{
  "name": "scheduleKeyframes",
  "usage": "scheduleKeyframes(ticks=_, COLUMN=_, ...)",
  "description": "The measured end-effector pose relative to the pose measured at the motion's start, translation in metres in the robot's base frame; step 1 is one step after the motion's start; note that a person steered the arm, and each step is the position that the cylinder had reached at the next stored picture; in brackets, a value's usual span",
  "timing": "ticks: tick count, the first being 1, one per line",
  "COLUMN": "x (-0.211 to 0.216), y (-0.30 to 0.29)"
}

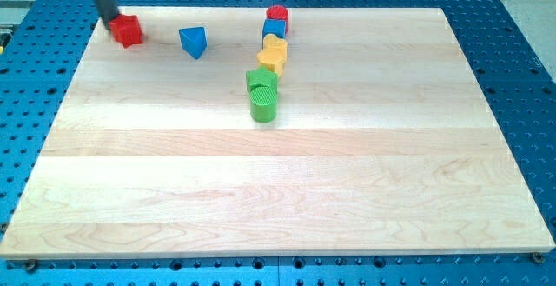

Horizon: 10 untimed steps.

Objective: Move the red star into the green blocks

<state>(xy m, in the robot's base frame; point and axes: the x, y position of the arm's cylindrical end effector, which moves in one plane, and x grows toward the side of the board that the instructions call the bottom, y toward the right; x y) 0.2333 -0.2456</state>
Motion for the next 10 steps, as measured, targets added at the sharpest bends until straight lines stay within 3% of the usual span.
scheduleKeyframes(ticks=1, x=0.044, y=0.054)
scheduleKeyframes(ticks=3, x=0.165, y=0.026)
scheduleKeyframes(ticks=4, x=0.184, y=0.023)
scheduleKeyframes(ticks=5, x=0.128, y=0.007)
scheduleKeyframes(ticks=6, x=0.121, y=0.053)
scheduleKeyframes(ticks=7, x=0.173, y=0.125)
scheduleKeyframes(ticks=8, x=0.204, y=0.136)
scheduleKeyframes(ticks=9, x=0.143, y=0.085)
scheduleKeyframes(ticks=10, x=0.159, y=0.046)
